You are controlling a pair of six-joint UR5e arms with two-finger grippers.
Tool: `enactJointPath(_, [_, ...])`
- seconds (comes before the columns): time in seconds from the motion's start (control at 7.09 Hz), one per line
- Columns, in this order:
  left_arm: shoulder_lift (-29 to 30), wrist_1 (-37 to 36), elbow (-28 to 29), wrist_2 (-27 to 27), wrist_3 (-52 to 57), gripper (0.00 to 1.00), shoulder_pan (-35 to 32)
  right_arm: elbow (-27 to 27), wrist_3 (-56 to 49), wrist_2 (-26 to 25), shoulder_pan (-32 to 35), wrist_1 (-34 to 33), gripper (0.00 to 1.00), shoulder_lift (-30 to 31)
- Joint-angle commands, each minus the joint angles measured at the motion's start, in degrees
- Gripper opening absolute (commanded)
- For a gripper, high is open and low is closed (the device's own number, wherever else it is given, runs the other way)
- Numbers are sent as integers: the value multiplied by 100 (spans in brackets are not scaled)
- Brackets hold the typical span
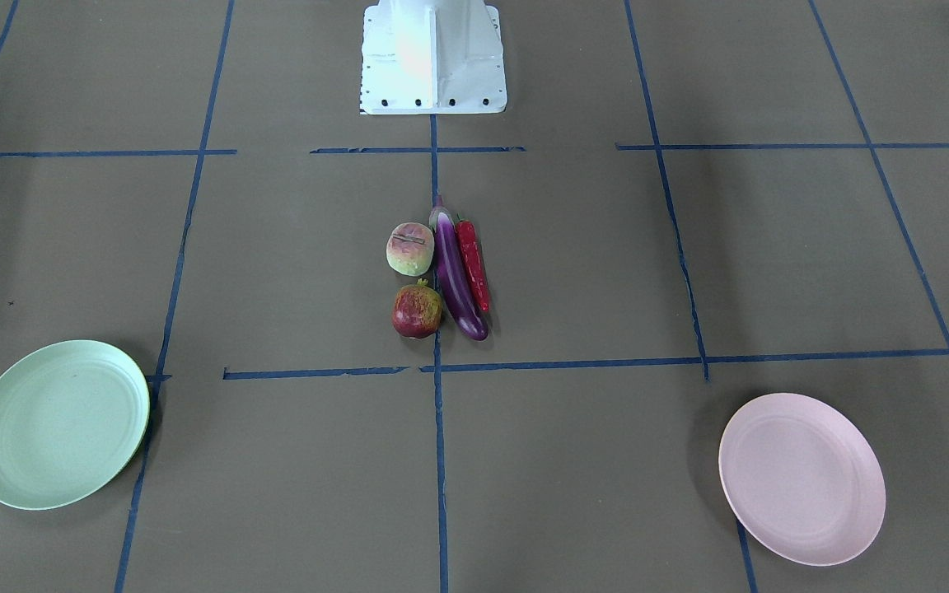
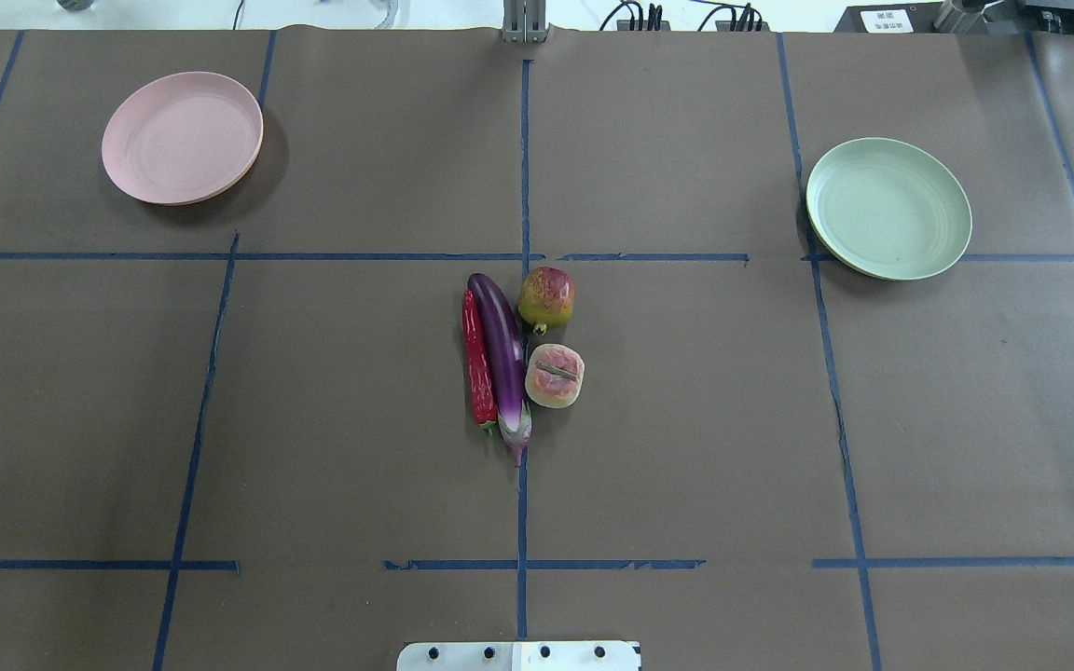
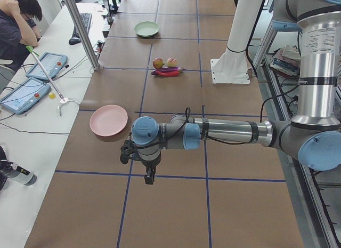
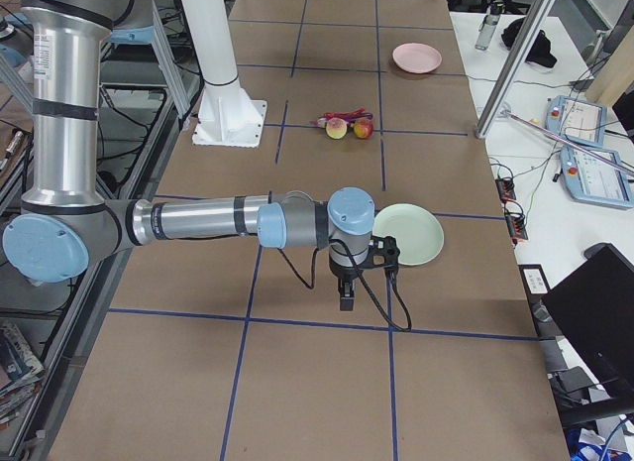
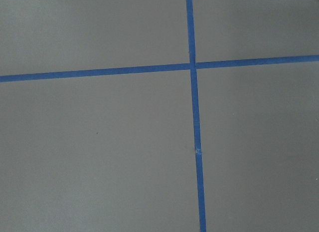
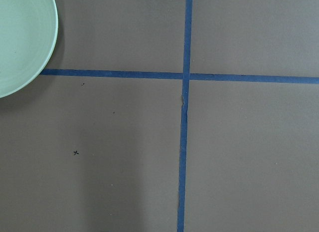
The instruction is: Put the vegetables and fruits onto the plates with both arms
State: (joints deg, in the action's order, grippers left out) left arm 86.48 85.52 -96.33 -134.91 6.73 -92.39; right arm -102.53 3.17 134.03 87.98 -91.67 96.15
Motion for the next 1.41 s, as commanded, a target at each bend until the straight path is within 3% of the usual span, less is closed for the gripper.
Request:
enactJointPath(0.0, [9, 0, 0, -9, 12, 100, 2, -3, 0, 0, 0, 0, 100, 0])
enactJointPath(0.28, [9, 0, 0, -9, 12, 100, 11, -38, 17, 113, -35, 209, 100, -79])
enactJointPath(0.56, [9, 0, 0, -9, 12, 100, 11, -47, 836, 105, -812, 1574, 100, -218])
enactJointPath(0.71, [9, 0, 0, -18, 12, 100, 11, -39, 1505, 62, -1391, 2235, 100, -637])
enactJointPath(1.13, [9, 0, 0, -18, 4, 100, 20, -13, 3586, -17, -2711, 2268, 100, -2253])
enactJointPath(1.27, [9, 0, -9, -18, 4, 100, 11, 5, 4430, -575, -3368, 2250, 100, -2746])
